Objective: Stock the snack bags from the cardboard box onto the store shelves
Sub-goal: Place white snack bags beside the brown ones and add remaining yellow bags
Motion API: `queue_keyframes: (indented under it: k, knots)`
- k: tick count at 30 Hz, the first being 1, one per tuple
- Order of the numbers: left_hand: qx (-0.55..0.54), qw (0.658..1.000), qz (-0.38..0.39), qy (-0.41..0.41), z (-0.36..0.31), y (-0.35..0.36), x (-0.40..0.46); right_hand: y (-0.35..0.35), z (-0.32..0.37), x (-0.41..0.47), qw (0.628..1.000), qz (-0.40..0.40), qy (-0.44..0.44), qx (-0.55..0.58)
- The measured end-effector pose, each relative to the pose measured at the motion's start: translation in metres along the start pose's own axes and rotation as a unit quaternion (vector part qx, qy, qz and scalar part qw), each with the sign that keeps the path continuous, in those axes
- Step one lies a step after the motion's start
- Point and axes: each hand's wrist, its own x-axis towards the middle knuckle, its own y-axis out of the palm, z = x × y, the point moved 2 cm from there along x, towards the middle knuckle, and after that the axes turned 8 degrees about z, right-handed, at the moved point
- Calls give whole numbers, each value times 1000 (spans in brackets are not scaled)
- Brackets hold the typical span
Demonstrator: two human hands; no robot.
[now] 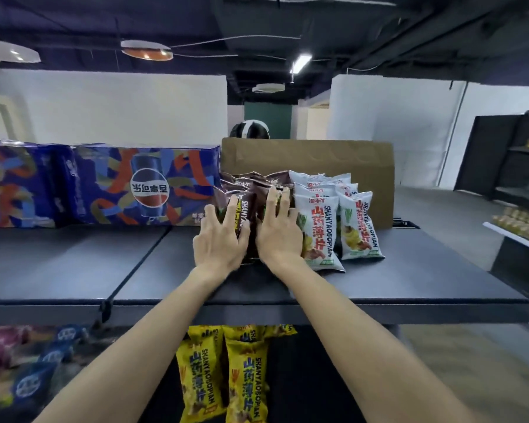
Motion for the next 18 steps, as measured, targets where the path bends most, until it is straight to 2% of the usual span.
queue_keyframes:
  k: [4,7,12,18]
  knots:
    - [-87,996,15,3,10,20,7,24,-2,5,1000,10,4,-11]
    - [-42,998,9,46,14,31,14,35,-1,9,1000,6,5,-6]
    - [-84,996,-11,37,12,27,12,39,-5,11,999,23,-4,-44]
    - [-75,995,5,58,16,26,12,32,-3,-12,991,105,-9,-77]
